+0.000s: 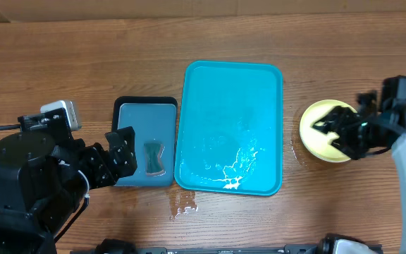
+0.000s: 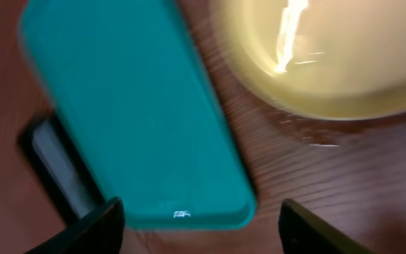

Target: Clean dirty plates on tray and stack at the side

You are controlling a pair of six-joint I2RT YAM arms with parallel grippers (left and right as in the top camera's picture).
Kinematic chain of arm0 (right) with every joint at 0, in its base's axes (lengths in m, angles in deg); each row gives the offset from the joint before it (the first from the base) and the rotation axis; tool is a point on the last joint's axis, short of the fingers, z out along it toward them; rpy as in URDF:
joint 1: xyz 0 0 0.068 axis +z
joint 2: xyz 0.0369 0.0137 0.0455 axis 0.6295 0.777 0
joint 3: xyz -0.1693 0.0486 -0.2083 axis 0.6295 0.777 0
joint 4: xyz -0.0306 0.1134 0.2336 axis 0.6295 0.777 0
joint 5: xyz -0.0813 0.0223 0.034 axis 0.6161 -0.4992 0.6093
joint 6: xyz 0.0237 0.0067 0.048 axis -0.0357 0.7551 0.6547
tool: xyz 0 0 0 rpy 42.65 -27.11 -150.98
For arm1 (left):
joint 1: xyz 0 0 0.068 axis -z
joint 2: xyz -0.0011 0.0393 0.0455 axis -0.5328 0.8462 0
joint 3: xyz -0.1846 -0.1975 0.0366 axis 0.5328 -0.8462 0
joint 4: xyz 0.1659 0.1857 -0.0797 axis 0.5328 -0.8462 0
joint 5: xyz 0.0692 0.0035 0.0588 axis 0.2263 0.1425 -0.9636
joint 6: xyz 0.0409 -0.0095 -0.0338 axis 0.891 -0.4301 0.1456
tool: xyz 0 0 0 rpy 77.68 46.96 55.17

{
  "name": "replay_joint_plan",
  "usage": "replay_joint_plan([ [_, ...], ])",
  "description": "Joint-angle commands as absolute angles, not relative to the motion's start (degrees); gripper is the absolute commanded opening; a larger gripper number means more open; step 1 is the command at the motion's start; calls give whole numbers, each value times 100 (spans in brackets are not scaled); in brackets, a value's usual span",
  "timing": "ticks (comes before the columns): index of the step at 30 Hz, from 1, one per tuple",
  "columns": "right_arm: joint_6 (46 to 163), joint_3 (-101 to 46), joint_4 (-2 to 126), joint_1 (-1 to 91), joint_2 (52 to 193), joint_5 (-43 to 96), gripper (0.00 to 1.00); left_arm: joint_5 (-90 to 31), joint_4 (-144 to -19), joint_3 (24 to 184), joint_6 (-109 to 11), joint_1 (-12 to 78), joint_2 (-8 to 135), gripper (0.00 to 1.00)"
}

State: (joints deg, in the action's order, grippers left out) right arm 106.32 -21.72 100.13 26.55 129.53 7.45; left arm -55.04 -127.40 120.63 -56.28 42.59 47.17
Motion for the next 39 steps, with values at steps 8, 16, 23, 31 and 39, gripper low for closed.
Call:
replay_joint_plan([
  [8, 9848, -2299, 10062, 4864, 11565, -374, 100, -5461, -12725, 12143, -5606, 4235, 4710, 100],
  [16, 9299, -2290, 9631, 4805, 11320, 638, 100, -5461, -12725, 12143, -5606, 4235, 4710, 100],
  [23, 8873, -1372, 7377, 4799, 9849, 1783, 100, -5463, -12723, 12143, -5606, 4235, 4715, 100],
  [31, 8879, 1281, 5815, 4711, 7189, 2332, 100, -5461, -12725, 12143, -5606, 4235, 4715, 100],
  [39, 9732, 3318, 5102, 4066, 5248, 2102, 100, -5461, -12725, 12143, -5606, 4235, 4715, 100],
])
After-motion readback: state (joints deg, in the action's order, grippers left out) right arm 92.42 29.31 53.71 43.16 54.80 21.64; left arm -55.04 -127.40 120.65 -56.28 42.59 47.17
